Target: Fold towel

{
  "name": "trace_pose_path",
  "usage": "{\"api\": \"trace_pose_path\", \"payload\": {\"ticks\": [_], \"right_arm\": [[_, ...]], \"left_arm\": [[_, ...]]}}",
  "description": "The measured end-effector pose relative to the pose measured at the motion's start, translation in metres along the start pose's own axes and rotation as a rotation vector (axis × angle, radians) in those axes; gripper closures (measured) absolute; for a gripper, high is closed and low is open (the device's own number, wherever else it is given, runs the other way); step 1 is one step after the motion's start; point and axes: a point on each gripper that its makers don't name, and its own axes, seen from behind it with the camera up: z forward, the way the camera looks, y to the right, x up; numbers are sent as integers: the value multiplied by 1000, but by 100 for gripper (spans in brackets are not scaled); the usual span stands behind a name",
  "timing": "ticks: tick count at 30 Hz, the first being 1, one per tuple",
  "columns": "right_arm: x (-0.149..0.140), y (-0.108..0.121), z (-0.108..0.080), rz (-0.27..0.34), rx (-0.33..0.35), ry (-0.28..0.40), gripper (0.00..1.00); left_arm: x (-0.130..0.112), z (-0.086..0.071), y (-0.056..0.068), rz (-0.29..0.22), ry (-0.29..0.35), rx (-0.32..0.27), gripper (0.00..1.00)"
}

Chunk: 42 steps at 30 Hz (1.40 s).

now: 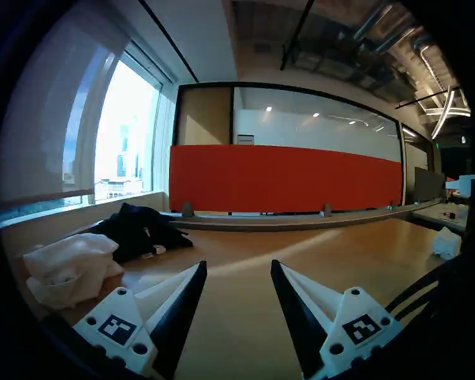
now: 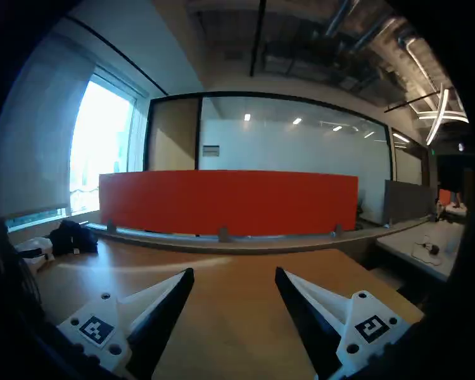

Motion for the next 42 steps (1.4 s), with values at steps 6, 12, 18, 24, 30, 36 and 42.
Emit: {"api": "trace_pose_path", "payload": {"ticks": [6,12,18,24,30,36,42], "right_arm": [[-4,-7,2,-29,6,5,0],[-4,-7,5,-28,7,11,0],[-3,-8,7,-24,8,10,0],[-4,-5,10,-22,6,11,0],[-9,-1,11,-22,6,14,0],[-16,5,14,-41,-4,18,0],[-20,12,16,-47,-15,39,0]], "left_arm": [[-9,6,1,7,17,-4,26],[-12,7,-2,23,44,2,26],[-12,6,-3,23,43,16,26],[-12,5,0,28,44,11,26],[-11,5,0,27,45,9,26],[-11,4,1,28,44,8,12],[-12,4,0,28,44,8,6]]}}
